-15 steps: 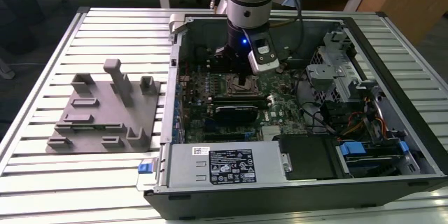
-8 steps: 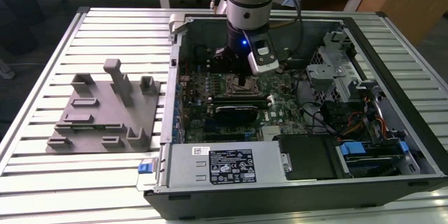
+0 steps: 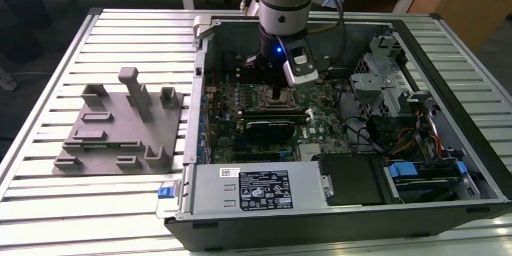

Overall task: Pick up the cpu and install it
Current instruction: 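Install the second cpu locking lever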

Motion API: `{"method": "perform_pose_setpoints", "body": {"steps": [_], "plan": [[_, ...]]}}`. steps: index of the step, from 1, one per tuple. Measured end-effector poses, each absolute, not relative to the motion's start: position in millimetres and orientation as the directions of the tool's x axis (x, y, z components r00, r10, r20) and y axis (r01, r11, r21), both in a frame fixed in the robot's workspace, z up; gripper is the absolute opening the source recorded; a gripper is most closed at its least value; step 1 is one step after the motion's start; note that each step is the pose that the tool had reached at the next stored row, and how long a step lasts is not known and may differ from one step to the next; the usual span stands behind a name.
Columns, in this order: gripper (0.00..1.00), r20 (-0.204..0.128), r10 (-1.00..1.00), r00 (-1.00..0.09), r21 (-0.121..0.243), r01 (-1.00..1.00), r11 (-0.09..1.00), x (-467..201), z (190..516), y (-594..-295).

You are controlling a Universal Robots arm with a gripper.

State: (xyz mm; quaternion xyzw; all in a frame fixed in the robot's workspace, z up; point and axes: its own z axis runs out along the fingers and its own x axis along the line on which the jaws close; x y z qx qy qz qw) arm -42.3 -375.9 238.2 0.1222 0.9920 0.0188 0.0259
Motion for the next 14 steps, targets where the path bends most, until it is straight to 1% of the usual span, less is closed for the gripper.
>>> {"method": "perform_pose_setpoints", "body": {"steps": [14], "plan": [[0.11,-0.047,0.243,-0.969,0.044,0.241,0.969,-42.3,233.4,-375.9]]}}
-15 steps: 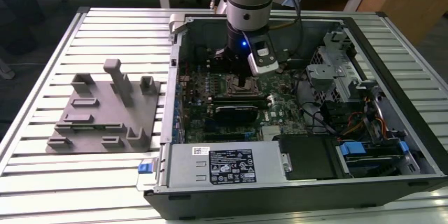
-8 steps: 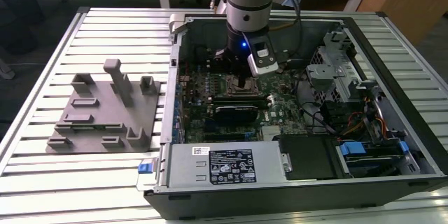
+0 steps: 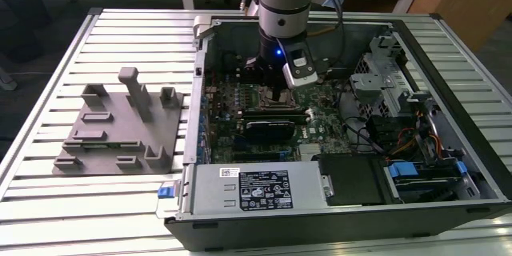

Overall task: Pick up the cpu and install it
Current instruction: 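Install the second cpu locking lever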

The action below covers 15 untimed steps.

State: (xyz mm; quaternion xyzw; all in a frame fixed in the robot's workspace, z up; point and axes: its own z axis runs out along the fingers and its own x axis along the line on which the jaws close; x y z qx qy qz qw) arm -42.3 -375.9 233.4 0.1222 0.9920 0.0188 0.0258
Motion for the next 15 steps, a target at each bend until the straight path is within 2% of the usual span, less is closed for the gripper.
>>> {"method": "perform_pose_setpoints", "body": {"steps": [15], "plan": [[0.11,-0.047,0.243,-0.969,0.043,0.241,0.969,-42.2,236.1,-376.9]]}}
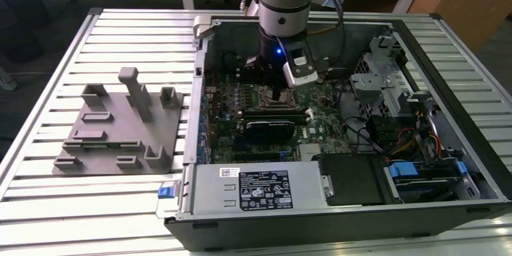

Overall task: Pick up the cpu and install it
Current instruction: 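Install the second cpu locking lever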

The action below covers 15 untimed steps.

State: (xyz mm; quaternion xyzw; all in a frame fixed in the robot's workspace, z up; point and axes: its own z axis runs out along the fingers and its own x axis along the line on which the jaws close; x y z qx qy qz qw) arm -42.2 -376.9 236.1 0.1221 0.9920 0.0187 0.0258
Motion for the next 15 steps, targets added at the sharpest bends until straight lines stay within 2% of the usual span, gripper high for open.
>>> {"method": "perform_pose_setpoints", "body": {"steps": [15], "plan": [[0.11,-0.046,0.178,-0.983,0.045,0.176,0.983,-45.0,234.8,-382.5]]}}
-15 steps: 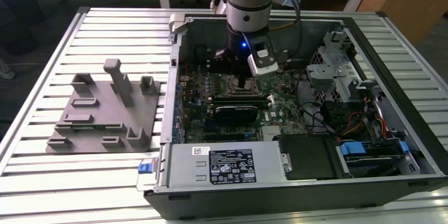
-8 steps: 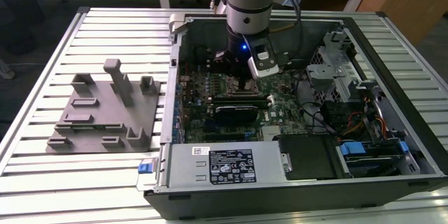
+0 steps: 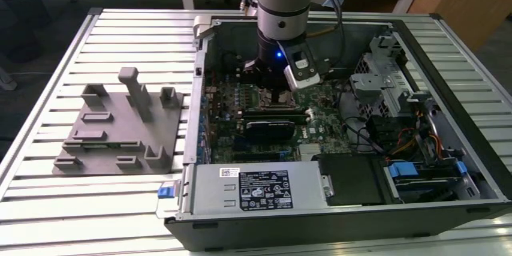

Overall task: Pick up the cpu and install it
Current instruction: 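Install the second cpu locking lever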

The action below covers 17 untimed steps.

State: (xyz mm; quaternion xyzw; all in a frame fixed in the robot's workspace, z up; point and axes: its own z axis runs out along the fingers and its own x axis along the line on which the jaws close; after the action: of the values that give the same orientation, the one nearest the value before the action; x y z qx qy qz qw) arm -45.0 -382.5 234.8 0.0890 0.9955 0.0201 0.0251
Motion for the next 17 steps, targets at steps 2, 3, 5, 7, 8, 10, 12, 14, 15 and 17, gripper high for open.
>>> {"method": "perform_pose_setpoints", "body": {"steps": [2,3,5,7,8,10,12,14,15,17], "plan": [[0.11,-0.046,0.178,-0.983,0.045,0.176,0.983,-45.1,234.8,-382.5],[0.11,-0.046,0.178,-0.983,0.045,0.176,0.983,-45.1,234.8,-382.5],[0.11,-0.046,0.178,-0.983,0.045,0.176,0.983,-45.1,234.7,-382.5],[0.11,-0.046,0.178,-0.983,0.045,0.176,0.983,-45.1,234.8,-382.5],[0.11,-0.046,0.178,-0.983,0.045,0.176,0.983,-45.1,234.8,-382.5],[0.11,-0.046,0.178,-0.983,0.045,0.176,0.983,-45.1,234.8,-382.5],[0.11,-0.046,0.178,-0.983,0.045,0.176,0.983,-45.1,234.7,-382.6],[0.11,-0.046,0.178,-0.983,0.049,0.176,0.983,-45.1,234.6,-383.2],[0.11,-0.045,0.178,-0.983,0.053,0.176,0.983,-45.1,234.4,-383.5],[0.11,-0.045,0.178,-0.983,0.054,0.176,0.983,-45.1,234.4,-383.5]]}}
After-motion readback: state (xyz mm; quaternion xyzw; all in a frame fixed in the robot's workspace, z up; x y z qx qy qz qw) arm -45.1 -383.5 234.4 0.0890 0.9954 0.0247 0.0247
